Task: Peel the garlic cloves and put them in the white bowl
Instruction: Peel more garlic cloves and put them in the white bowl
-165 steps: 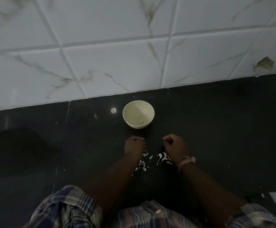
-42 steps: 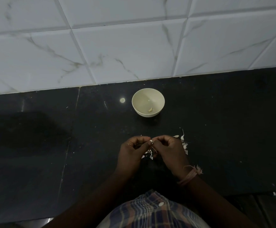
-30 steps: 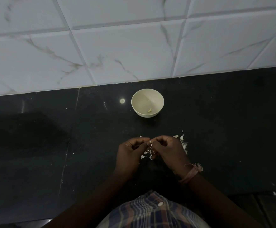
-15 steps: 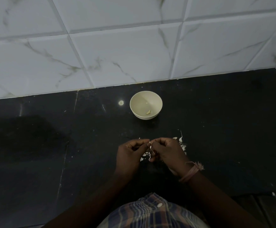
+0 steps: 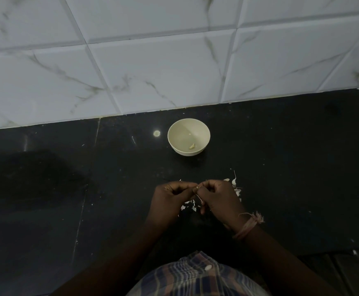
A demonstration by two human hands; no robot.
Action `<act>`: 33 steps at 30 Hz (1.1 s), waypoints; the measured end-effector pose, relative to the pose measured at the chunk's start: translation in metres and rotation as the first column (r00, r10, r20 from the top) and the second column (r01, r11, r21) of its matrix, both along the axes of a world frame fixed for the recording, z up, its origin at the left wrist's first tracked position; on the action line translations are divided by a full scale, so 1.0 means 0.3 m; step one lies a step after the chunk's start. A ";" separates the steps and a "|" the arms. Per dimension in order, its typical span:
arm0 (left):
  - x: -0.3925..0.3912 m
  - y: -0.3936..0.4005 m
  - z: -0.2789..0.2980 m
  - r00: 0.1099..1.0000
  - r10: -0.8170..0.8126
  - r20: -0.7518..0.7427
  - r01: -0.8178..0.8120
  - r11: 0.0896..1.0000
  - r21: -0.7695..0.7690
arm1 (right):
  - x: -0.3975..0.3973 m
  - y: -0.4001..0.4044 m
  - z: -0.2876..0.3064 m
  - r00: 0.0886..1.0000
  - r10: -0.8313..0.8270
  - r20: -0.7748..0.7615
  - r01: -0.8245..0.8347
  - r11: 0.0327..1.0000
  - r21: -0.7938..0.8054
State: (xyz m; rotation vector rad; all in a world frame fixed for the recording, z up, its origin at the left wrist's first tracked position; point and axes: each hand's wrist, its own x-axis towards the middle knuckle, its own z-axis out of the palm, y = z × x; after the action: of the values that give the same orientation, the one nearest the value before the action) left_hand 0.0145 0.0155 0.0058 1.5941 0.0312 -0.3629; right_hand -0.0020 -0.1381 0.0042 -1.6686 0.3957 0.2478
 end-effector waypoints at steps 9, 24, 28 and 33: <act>-0.004 -0.024 -0.014 0.993 0.047 -0.108 -0.055 0.996 -0.065 | 0.010 -0.010 0.026 0.996 0.064 -0.061 -0.074 0.981 -0.181; 0.008 -0.032 -0.070 0.970 0.028 -0.243 -0.083 0.972 -0.221 | 0.028 0.002 0.025 0.988 0.112 -0.107 -0.148 0.888 -0.435; 0.018 -0.015 -0.079 0.946 0.027 -0.322 -0.122 0.953 -0.278 | 0.031 -0.007 0.032 0.980 0.133 -0.146 -0.169 0.947 -0.272; 0.017 -0.008 -0.090 0.943 0.050 -0.328 -0.154 0.941 -0.301 | 0.026 -0.009 0.002 0.983 -0.002 -0.182 0.033 0.985 0.169</act>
State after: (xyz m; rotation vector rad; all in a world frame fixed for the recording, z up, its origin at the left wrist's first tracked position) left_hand 0.0197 0.0130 -0.0211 1.1911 0.2880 -0.5119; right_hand 0.0057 -0.1408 0.0047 -1.4773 0.5112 0.4120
